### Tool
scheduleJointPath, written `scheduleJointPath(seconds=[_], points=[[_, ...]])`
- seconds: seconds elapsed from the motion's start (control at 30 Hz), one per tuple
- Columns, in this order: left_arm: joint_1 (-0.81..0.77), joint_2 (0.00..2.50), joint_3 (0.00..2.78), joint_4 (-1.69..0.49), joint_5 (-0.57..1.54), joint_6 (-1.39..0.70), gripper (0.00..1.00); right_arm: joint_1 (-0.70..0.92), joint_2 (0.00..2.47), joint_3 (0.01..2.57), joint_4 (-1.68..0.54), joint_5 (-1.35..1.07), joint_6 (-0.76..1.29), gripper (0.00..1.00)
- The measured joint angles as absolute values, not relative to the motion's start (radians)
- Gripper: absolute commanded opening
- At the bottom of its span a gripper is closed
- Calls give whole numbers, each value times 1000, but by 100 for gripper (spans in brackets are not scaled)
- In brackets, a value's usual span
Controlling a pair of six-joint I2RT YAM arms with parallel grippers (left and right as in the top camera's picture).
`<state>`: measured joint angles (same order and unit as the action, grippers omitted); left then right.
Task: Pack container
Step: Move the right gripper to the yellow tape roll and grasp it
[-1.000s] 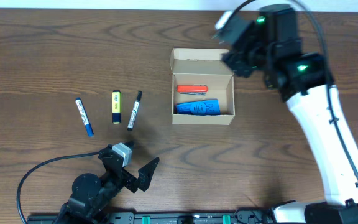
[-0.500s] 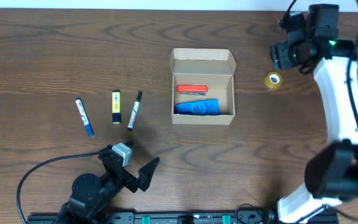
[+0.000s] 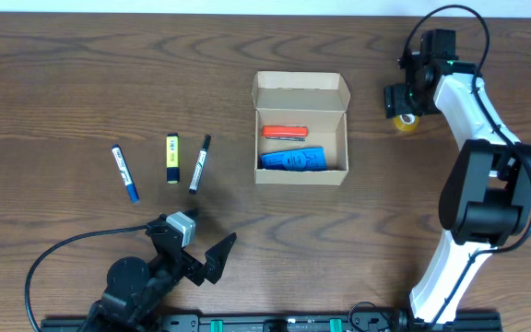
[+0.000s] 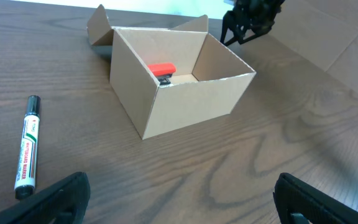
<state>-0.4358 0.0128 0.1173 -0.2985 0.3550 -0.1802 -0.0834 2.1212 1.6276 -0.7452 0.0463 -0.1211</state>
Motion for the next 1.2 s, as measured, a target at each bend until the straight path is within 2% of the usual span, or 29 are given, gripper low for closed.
scheduleJointPath(seconds=[0.23, 0.73, 1.2], points=[[-436, 13, 117, -299, 355, -180, 95, -83, 2154, 1627, -747, 86, -51, 88], [-436, 13, 117, -299, 355, -181, 95, -90, 2210, 1627, -732, 108, 21, 92], [-436, 13, 117, -299, 355, -180, 95, -127, 2212, 1627, -714, 28, 39, 88]])
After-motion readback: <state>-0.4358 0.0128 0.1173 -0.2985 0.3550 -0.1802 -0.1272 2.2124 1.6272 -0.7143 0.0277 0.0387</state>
